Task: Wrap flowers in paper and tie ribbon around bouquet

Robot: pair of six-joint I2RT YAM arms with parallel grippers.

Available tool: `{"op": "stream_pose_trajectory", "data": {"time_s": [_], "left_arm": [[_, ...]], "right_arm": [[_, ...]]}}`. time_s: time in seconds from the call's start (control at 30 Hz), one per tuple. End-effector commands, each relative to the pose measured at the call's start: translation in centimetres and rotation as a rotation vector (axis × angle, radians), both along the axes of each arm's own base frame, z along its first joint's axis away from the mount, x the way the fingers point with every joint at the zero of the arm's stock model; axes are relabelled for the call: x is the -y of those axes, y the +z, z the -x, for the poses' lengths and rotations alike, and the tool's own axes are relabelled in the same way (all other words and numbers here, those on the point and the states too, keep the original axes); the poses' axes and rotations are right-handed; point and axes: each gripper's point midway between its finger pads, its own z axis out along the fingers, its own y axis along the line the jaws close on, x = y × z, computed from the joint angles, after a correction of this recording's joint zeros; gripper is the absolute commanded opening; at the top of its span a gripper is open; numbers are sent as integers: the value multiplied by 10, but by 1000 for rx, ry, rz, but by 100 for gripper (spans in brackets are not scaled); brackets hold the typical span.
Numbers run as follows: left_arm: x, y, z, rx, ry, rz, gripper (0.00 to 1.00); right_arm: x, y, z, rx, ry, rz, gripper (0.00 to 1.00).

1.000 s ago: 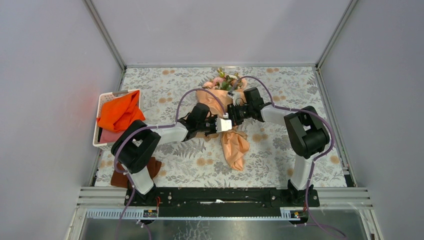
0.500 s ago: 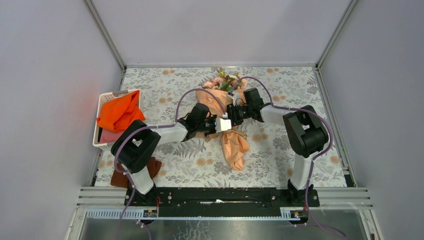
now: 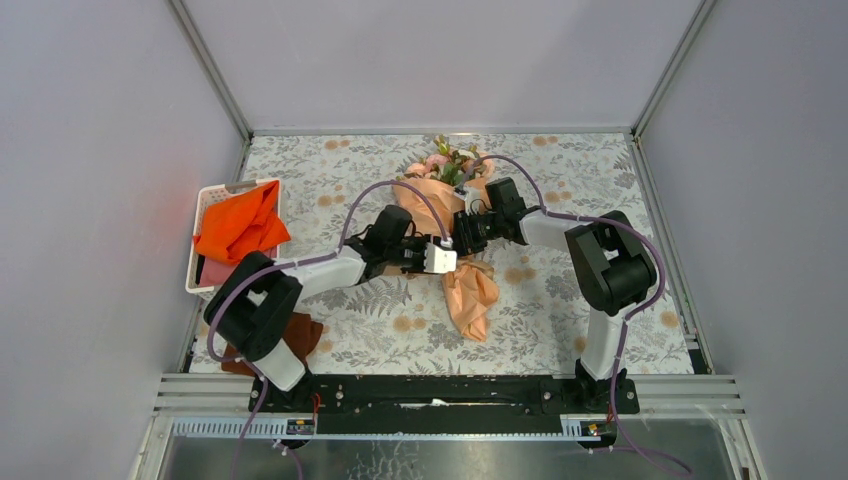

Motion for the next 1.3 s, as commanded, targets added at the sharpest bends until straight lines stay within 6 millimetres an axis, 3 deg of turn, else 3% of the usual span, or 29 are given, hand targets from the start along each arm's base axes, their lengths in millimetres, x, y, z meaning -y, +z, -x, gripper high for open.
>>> {"op": "stream_pose_trajectory", "data": {"time_s": [0.0, 0.13, 0.33, 0.5, 0.63, 0.77, 0.8, 1.0, 1.27], "left_arm": [[-6, 14, 14, 4, -125, -15, 46], [-10, 21, 13, -28, -136, -20, 48], [6, 38, -15, -29, -14, 98, 56], [7, 20, -16, -39, -22, 80, 57], [10, 12, -12, -37, -44, 72, 45], [15, 26, -14, -20, -33, 120, 8], [16, 31, -11, -20, -46, 130, 4], [16, 39, 15, -71, -116, 120, 0], [16, 39, 23, -79, -139, 109, 0]], "right_arm": [[-2, 14, -8, 47, 3, -15, 22], [-3, 17, -7, 51, 9, -28, 22], [-4, 22, -8, 60, 15, -38, 22], [-5, 23, -7, 53, 23, -46, 23], [-7, 27, -9, 61, 28, -56, 24], [-8, 26, -11, 58, 26, -56, 24], [-8, 24, -11, 56, 24, -54, 24], [-9, 28, -14, 71, 29, -55, 24], [-9, 33, -9, 78, 70, -65, 27]]}}
